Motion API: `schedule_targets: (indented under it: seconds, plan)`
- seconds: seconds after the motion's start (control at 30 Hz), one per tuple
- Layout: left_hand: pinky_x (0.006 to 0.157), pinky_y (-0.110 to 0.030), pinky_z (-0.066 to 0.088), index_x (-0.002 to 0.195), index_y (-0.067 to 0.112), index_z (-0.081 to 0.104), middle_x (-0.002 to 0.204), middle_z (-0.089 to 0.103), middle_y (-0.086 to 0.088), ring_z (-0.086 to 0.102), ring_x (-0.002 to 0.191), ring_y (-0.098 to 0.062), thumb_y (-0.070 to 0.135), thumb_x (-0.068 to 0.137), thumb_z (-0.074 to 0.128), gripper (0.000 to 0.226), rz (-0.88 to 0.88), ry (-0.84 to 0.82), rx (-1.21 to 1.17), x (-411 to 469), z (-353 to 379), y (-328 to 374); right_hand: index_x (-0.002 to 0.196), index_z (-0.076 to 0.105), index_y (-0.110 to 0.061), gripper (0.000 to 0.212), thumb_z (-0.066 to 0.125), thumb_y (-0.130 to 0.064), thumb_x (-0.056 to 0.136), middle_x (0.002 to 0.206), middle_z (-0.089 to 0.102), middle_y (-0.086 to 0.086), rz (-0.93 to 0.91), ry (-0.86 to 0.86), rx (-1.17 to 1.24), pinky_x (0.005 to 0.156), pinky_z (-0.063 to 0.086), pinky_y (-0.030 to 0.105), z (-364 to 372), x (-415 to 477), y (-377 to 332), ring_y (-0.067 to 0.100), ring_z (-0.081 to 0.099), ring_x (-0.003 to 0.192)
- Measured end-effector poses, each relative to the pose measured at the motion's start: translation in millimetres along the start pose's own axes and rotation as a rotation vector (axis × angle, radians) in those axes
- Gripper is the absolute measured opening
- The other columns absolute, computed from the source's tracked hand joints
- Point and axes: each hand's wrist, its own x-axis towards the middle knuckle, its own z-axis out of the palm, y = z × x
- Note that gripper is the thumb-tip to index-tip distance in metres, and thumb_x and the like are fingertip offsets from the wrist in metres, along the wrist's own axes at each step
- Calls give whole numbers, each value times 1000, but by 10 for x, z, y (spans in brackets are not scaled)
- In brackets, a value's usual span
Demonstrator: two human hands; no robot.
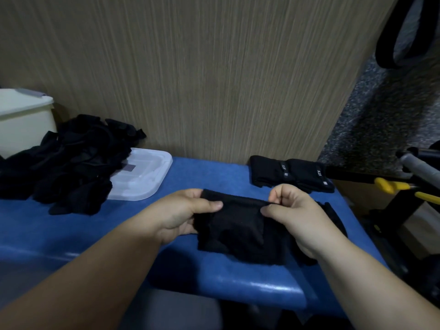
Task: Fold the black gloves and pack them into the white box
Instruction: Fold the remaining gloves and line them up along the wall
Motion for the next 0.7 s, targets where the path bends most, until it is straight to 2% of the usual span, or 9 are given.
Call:
schedule_targets:
  seconds: [0.07,0.13,0.2,0.3,0.37,0.47,0.53,0.6,0.7]
  plan:
    - [83,-35,55,108,9,66,104,71,-14,67,92,-23,10,85,67,23,38,85,-51,23,31,-7,66,50,-20,30,74,-2,72,62,46,-1,-21,-62,-104,59,32,28,-11,-10,8,14,39,60]
    - [69,-29,55,96,13,66,94,72,-9,69,80,-20,10,86,67,11,111,200,44,45,87,-27,73,51,-22,30,77,-7,70,65,54,-5,-15,-138,-233,62,37,27,-9,-35,5,13,44,62]
    - [64,-27,51,90,16,64,90,72,-5,69,74,-16,11,83,71,11,205,298,134,82,120,-53,83,50,-23,31,73,-3,74,70,59,-8,-23,-186,-344,60,40,24,9,-61,11,11,46,57]
    - [77,-27,50,96,26,58,102,68,1,66,88,-12,17,83,72,21,298,443,206,146,131,-92,81,48,-28,32,61,0,78,71,56,-1,-97,-167,-480,53,36,21,64,-80,34,5,38,46]
    - [90,-24,44,99,33,53,112,59,10,56,104,-7,23,86,69,22,372,548,393,155,133,-106,75,46,-29,31,55,0,78,62,46,0,-125,-102,-548,49,31,19,108,-82,87,6,34,44]
    - [93,-18,33,104,34,51,110,51,19,46,110,-3,26,89,63,21,489,583,651,113,183,-131,73,45,-26,27,52,-1,80,63,43,-6,-125,-10,-543,47,30,19,156,-75,133,7,35,43]
    - [93,-15,29,104,33,55,106,52,20,44,111,-5,25,90,61,17,538,522,786,105,233,-169,77,46,-28,22,55,-9,84,74,47,-7,-133,1,-608,51,34,17,164,-76,134,6,42,53]
    - [93,-12,27,108,31,59,110,56,18,43,114,-5,27,91,59,18,533,431,936,113,270,-218,86,50,-30,9,59,-28,88,89,46,-9,-102,-38,-820,65,38,13,163,-110,91,4,49,75]
    - [103,-16,28,124,31,56,125,54,15,39,123,-4,33,95,51,29,477,293,1094,130,295,-297,112,52,-31,27,56,-43,88,111,39,-8,-185,-22,-1121,93,36,19,156,-162,58,12,42,112]
